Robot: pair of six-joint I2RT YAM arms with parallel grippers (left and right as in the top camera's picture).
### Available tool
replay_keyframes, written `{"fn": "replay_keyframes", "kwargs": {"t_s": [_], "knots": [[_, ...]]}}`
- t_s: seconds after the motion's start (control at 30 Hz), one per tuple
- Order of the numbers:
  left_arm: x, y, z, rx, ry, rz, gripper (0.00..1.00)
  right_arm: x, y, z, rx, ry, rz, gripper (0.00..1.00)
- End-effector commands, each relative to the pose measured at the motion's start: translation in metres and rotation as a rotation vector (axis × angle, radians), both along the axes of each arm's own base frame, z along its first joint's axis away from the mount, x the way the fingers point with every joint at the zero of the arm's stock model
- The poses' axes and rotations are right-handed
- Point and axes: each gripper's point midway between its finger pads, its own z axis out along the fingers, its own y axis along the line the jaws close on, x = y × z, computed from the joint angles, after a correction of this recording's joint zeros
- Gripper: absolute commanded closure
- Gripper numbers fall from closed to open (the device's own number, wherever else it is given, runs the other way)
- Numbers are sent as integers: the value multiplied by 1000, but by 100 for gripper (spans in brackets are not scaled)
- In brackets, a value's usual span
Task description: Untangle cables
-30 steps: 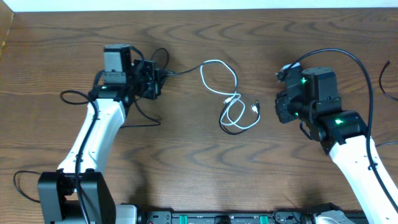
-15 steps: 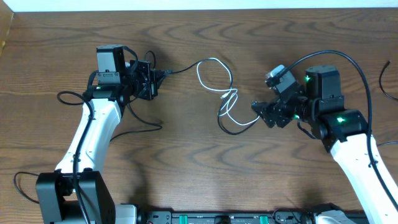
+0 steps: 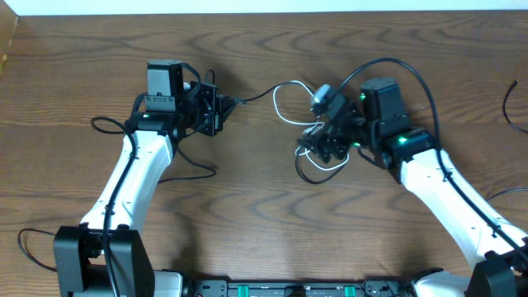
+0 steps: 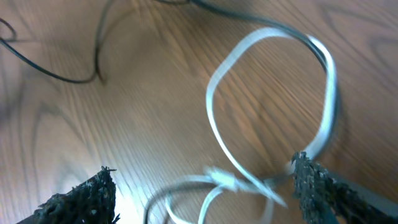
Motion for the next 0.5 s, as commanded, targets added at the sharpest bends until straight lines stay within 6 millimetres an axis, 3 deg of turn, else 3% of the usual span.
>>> {"fn": "replay_keyframes", "kwargs": {"t_s": [0.0, 0.13, 0.47], "knots": [[0, -11, 4, 4, -21, -47, 92, -1, 13, 3, -54, -80, 43, 8], [-3, -19, 5, -1, -20, -69, 92, 2, 13, -7, -115, -89, 15, 3], [-14, -42, 11, -59, -15, -152, 92, 27, 13, -58, -188, -55, -30, 3]]}}
